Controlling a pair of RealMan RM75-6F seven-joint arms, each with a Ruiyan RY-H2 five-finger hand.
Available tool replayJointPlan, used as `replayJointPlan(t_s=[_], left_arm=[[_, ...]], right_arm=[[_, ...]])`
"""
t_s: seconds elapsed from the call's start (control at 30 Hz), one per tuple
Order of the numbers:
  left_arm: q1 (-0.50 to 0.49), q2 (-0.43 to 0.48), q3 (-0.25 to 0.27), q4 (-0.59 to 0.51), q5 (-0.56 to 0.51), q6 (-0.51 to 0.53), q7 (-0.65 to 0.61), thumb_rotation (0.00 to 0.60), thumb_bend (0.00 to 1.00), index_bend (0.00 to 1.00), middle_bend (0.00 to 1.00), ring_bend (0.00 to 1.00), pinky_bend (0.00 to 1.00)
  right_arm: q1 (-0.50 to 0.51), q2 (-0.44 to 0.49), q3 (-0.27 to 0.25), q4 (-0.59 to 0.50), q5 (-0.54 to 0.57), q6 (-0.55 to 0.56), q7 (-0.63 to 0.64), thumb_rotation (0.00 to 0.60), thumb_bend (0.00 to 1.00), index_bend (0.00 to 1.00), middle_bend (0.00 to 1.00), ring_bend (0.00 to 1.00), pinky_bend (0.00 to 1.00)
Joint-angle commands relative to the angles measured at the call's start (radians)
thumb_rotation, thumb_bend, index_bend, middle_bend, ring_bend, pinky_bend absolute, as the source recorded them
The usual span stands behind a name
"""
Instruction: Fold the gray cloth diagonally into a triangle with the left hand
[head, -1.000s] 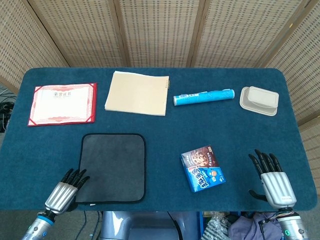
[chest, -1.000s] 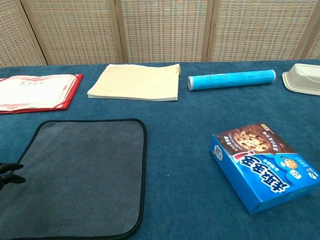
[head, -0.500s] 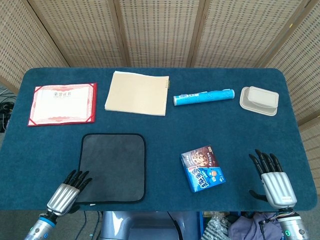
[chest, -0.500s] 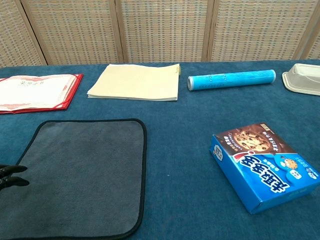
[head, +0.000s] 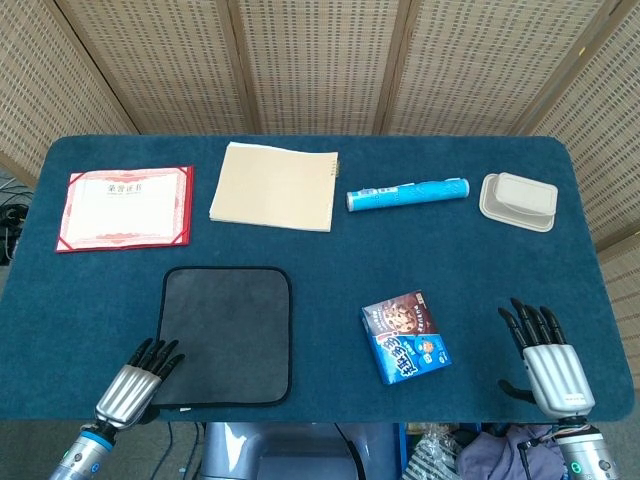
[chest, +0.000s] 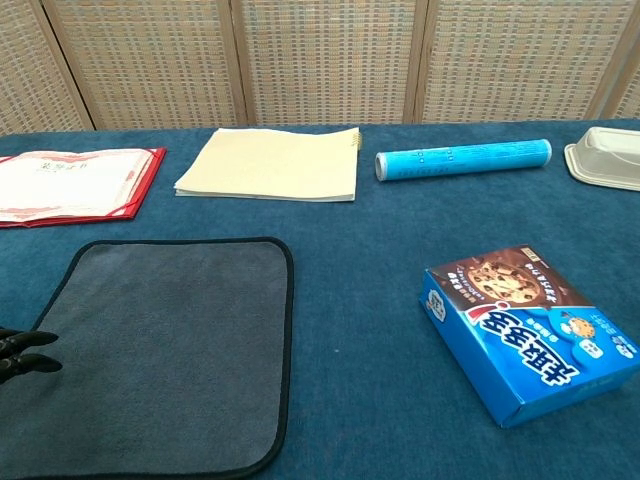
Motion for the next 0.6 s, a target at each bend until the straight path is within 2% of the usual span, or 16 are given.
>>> replayJointPlan(t_s=[0.03, 0.33, 0.6], left_arm=[[-0.002, -0.001, 0.000, -0.002, 0.005, 0.003, -0.004, 0.600, 0.20, 0.11, 0.00, 0.00, 0.00], [-0.005, -0.004, 0.007, 0.001, 0.016, 0.005, -0.018, 0.600, 0.22, 0.22, 0.00, 0.00, 0.00], [-0.005, -0.008, 0.007, 0.009, 0.016, 0.006, -0.018, 0.600, 0.30, 0.22, 0.00, 0.00, 0.00]], right_arm=[[0.000, 0.000, 0.000, 0.000, 0.000, 0.000, 0.000, 0.600, 0.00, 0.00, 0.00, 0.00, 0.00], [-0.001, 0.000, 0.000, -0.001, -0.001, -0.001, -0.001, 0.600, 0.00, 0.00, 0.00, 0.00, 0.00], [-0.001, 0.000, 0.000, -0.002, -0.001, -0.003, -0.001, 0.600, 0.00, 0.00, 0.00, 0.00, 0.00]])
